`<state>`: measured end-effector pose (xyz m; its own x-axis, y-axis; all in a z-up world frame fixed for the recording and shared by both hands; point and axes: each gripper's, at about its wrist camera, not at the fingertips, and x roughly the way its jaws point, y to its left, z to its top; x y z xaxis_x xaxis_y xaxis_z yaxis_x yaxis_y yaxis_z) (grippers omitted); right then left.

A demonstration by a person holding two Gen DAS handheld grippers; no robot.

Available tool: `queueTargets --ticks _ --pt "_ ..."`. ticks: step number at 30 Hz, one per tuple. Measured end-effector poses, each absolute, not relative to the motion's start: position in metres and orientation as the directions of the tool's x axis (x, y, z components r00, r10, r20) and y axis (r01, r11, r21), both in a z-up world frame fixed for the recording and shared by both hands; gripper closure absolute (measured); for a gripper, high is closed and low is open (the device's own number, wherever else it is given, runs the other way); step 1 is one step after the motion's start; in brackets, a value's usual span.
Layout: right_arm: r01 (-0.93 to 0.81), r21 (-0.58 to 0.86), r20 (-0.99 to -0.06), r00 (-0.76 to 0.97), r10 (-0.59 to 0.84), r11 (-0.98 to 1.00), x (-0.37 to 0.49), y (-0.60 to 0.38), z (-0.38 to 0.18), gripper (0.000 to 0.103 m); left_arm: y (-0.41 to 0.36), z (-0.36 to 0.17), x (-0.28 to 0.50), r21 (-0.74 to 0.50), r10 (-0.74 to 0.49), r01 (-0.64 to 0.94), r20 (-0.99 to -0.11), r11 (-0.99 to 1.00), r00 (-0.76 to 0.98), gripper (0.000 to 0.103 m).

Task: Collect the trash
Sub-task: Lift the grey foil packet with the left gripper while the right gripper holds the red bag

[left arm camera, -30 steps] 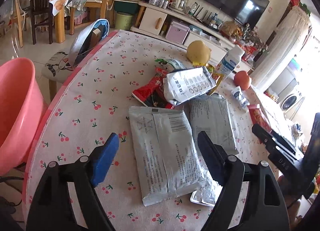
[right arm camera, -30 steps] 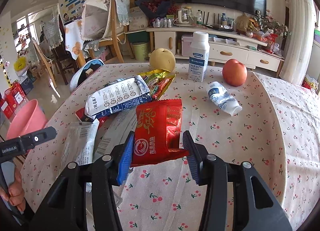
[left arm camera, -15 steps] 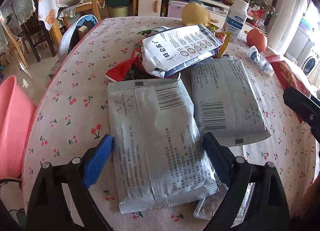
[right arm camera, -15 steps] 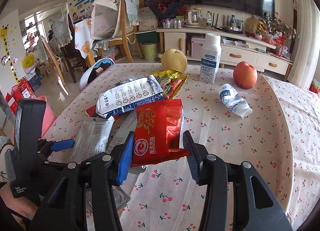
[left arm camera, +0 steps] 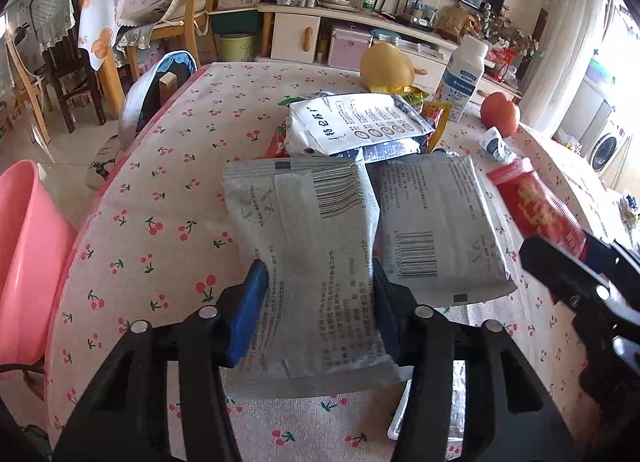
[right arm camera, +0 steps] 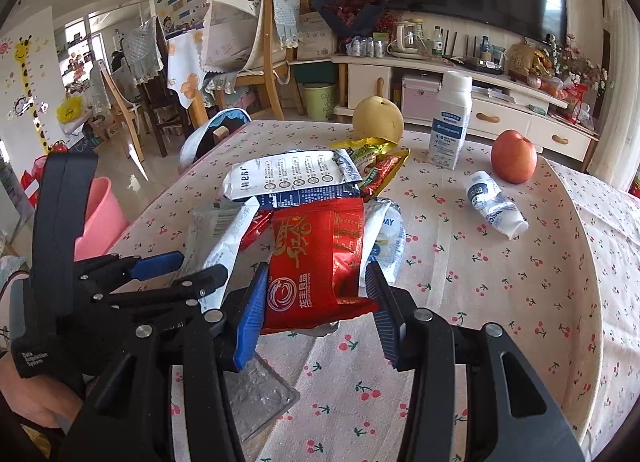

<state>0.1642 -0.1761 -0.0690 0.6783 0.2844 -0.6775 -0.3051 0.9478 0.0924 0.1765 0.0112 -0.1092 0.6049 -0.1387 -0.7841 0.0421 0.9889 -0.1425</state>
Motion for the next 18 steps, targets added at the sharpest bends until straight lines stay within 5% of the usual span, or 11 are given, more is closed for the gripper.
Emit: queueTargets --ticks 1,2,7,9,10,11,18 --pt "-0.309 0.095 -0.679 0.675 0.289 0.946 0.164 -0.173 -0.069 0.054 0.014 -0.107 0.176 -0.169 -0.163 0.047 -0.778 0.984 0.607 0.084" --pt "-0.313 0.093 -0.68 0.673 0.29 0.945 0.163 -0.171 -0.069 0.054 0.018 -0.108 0.177 -0.193 -0.179 0.04 -0.783 0.98 0.596 0.097" --pt "-0.306 0.084 -0.688 0.67 0.277 0.948 0.163 -0.167 -0.073 0.054 0.035 -0.114 0.182 -0.263 -0.21 -0.013 -0.795 0.965 0.569 0.094" --pt "-0.305 0.074 -0.689 0.673 0.27 0.949 0.163 -0.166 -0.073 0.054 0.043 -0.112 0.182 -0.295 -0.224 -0.033 -0.79 0.955 0.571 0.073" --pt "-0.306 0.07 -0.688 0.674 0.268 0.95 0.163 -0.165 -0.074 0.054 0.044 -0.111 0.183 -0.291 -0.217 -0.042 -0.793 0.956 0.569 0.039" --pt "-0.306 0.069 -0.688 0.675 0.267 0.95 0.163 -0.165 -0.074 0.054 0.046 -0.111 0.183 -0.282 -0.205 -0.05 -0.795 0.958 0.57 0.02" --pt "-0.309 0.081 -0.692 0.667 0.277 0.948 0.165 -0.166 -0.079 0.053 0.028 -0.127 0.198 -0.125 -0.087 -0.038 -0.852 0.991 0.516 0.008"
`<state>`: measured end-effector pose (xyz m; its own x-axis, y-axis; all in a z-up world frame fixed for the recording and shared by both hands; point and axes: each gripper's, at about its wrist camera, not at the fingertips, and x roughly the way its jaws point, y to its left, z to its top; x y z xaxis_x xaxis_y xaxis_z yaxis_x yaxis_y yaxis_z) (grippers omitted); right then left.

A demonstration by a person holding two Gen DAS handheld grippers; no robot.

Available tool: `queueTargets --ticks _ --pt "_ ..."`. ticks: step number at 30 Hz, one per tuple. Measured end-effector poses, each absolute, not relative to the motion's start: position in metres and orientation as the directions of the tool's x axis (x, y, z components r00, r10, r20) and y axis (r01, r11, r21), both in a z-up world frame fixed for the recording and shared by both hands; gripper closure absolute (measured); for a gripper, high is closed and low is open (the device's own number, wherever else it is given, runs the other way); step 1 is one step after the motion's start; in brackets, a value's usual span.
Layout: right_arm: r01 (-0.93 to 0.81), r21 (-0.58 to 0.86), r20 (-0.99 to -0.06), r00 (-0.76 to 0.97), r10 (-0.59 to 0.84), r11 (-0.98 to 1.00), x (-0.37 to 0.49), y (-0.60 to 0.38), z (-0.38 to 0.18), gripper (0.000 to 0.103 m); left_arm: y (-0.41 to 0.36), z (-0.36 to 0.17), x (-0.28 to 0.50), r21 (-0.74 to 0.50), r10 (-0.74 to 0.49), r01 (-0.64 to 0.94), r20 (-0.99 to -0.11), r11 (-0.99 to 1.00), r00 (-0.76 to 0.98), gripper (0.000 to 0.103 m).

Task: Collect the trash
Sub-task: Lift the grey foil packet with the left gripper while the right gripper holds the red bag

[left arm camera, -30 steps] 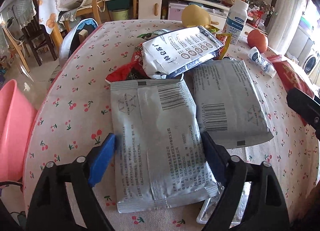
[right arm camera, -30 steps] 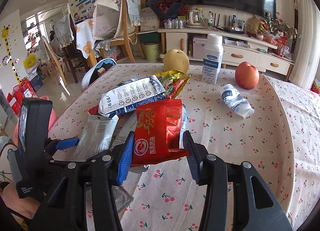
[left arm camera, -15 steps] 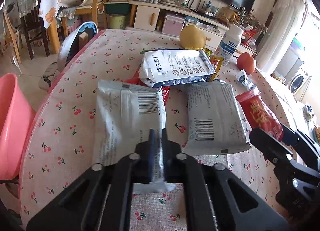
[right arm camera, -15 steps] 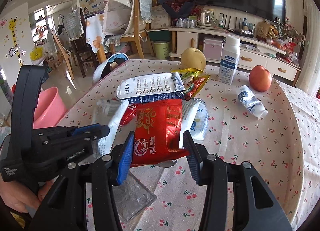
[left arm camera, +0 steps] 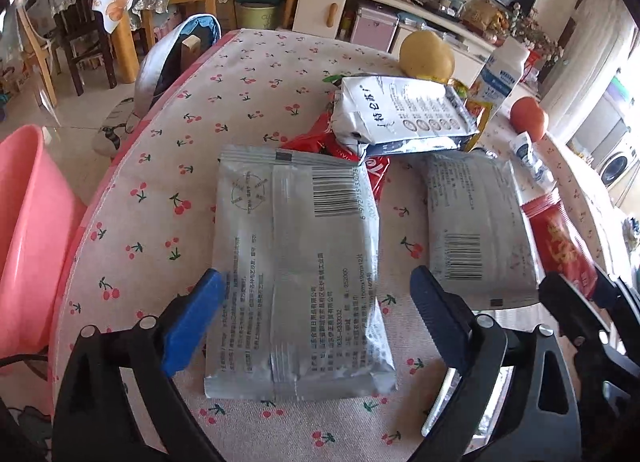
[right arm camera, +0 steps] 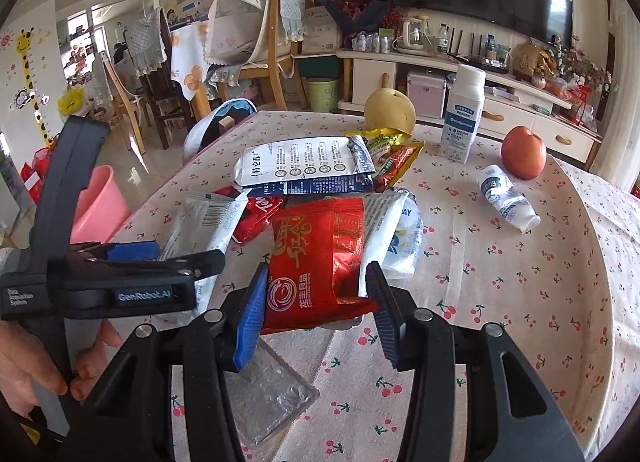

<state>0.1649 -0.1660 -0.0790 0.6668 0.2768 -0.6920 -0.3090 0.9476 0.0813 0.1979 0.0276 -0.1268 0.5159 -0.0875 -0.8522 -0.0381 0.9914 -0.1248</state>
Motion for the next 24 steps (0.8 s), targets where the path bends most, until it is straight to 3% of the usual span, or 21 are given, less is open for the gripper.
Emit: queueTargets --ticks 7,11,17,24 --pt "-0.296 0.109 -0.698 0.657 0.286 0.949 0.172 -0.177 -0.082 0.053 0.024 -0.139 0.216 -0.025 0.017 -0.074 -0.854 0.997 0.52 0.008" --pt "-0.303 0.125 -0.696 0.652 0.301 0.945 0.173 -0.176 -0.083 0.054 0.022 -0.137 0.212 -0.011 0.024 -0.061 -0.837 0.998 0.547 0.025" --pt "-0.324 0.103 -0.692 0.656 0.302 0.94 0.167 -0.167 -0.081 0.061 0.023 -0.133 0.206 -0.069 -0.039 -0.032 -0.826 0.997 0.563 0.035" --pt "-0.342 0.155 -0.702 0.622 0.347 0.927 0.165 -0.166 -0.088 0.06 0.036 -0.126 0.202 -0.159 -0.102 -0.053 -0.818 0.986 0.566 0.037"
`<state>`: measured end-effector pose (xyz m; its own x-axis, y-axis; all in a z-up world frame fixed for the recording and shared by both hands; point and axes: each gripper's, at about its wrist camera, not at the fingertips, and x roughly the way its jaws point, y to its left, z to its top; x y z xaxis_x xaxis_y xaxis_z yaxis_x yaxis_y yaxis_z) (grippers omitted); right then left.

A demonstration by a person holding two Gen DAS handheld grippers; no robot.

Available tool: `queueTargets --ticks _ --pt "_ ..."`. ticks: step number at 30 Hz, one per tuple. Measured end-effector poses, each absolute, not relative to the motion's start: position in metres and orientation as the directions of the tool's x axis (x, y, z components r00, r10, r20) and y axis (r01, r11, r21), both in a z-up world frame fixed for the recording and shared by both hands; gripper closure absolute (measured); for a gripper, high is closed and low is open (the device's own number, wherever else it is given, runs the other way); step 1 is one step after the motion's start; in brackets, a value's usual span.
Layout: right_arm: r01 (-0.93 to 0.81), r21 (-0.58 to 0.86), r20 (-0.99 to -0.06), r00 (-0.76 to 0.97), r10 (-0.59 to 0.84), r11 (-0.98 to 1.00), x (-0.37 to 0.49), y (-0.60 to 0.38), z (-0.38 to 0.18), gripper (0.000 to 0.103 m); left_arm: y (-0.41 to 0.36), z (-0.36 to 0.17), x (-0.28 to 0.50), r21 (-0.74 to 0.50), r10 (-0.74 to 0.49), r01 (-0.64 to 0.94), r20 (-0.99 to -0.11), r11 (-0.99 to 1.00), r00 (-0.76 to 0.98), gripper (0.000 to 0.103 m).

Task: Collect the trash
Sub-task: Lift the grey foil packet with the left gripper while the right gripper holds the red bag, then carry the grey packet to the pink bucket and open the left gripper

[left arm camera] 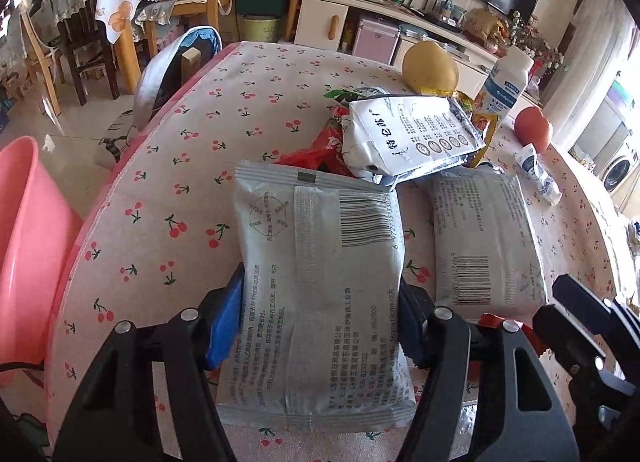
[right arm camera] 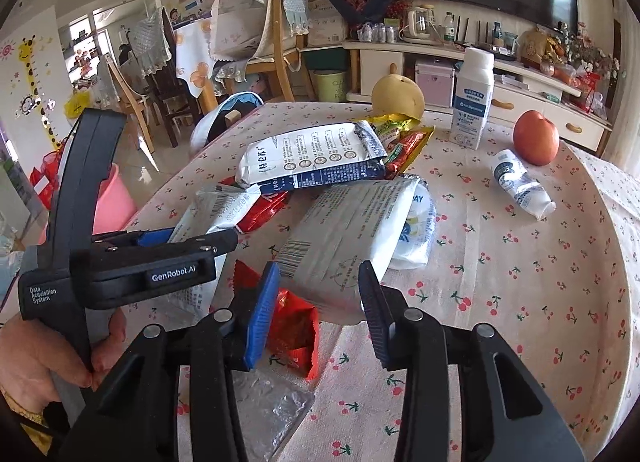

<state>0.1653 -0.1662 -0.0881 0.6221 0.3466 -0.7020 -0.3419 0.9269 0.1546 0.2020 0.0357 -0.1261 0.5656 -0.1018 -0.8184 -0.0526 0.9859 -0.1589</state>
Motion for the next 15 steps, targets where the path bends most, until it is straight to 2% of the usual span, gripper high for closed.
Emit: queueTargets --ticks 6,8,15 --pt "-0.429 0.121 -0.709 0.593 0.38 0.895 0.157 -0.145 -0.095 0.058 0.052 -0.108 0.196 -0.21 -0.122 -0.074 -0.784 0.975 0.609 0.037" --pt "-0.44 0.09 -0.729 0.582 0.36 0.894 0.157 -0.138 -0.103 0.047 0.058 -0.101 0.193 -0.235 -0.136 -0.079 -0.77 0.969 0.623 0.037" --pt "-0.454 -0.028 -0.762 0.586 0.275 0.891 0.155 -0.125 -0.12 0.045 0.08 -0.083 0.186 -0.304 -0.166 -0.093 -0.723 0.948 0.671 0.037"
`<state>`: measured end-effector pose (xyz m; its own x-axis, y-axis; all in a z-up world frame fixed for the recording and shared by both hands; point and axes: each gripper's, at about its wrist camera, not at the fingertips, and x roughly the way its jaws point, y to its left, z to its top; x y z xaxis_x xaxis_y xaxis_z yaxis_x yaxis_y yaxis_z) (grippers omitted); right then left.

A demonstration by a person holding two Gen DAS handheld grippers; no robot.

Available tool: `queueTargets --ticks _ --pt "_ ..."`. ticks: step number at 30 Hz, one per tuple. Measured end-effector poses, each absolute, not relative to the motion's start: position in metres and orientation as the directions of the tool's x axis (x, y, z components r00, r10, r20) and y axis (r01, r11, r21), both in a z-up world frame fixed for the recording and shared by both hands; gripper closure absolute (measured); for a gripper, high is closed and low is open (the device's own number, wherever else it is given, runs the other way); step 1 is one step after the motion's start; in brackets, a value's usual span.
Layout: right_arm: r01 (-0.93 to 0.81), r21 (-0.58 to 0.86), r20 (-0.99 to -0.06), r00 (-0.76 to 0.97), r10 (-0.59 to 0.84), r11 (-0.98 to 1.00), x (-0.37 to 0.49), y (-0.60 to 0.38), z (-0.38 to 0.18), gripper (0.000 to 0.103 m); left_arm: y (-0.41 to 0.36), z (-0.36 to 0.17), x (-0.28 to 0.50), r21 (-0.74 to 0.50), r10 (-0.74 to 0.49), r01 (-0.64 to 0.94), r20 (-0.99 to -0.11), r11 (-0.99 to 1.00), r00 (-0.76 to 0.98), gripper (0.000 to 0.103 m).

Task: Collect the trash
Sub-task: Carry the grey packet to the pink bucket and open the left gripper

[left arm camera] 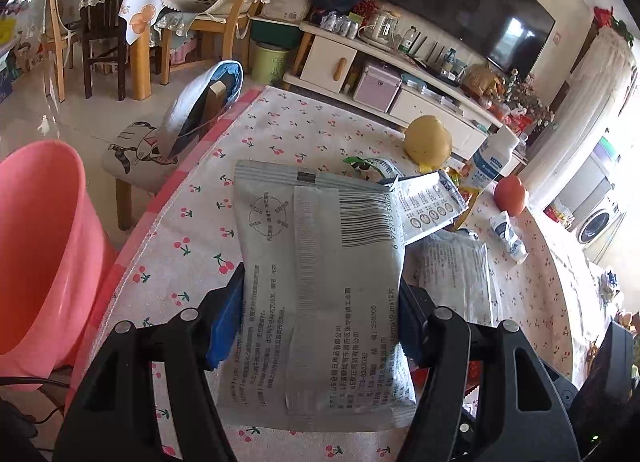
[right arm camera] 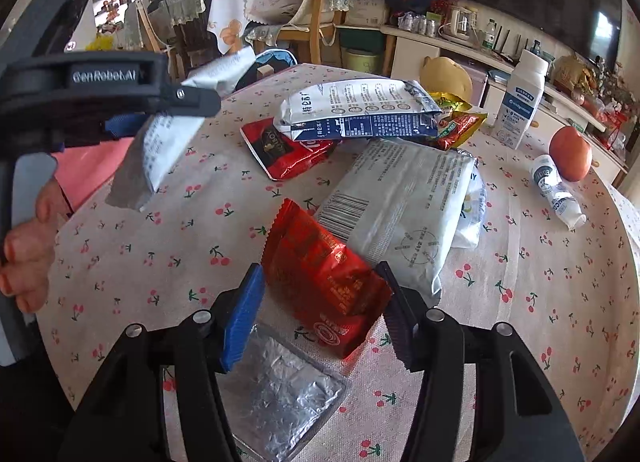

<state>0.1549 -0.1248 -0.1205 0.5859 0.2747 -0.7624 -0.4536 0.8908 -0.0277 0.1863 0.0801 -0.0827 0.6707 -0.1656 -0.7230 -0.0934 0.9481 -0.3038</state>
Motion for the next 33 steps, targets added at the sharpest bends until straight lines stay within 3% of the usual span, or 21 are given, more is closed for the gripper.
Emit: queueTargets --ticks 7,17,26,33 --pt "-0.461 -0.108 -0.76 0.609 0.226 0.881 0.153 -0.119 -0.125 0.055 0.096 -0.075 0.183 -0.36 -0.187 -0.109 -0.693 0.927 0.696 0.036" --pt "-0.457 -0.099 -0.767 0.601 0.226 0.884 0.148 -0.113 -0.121 0.071 0.121 -0.066 0.178 -0.437 -0.204 -0.144 -0.653 0.888 0.729 0.036" --pt "-0.455 -0.085 -0.76 0.605 0.237 0.886 0.141 -0.101 -0.114 0.075 0.138 -0.059 0.173 -0.475 -0.198 -0.17 -0.629 0.863 0.752 0.036" --pt "-0.496 0.04 -0.688 0.616 0.384 0.867 0.142 -0.07 -0.065 0.076 0.172 -0.046 0.162 -0.509 -0.152 -0.221 -0.592 0.832 0.791 0.036"
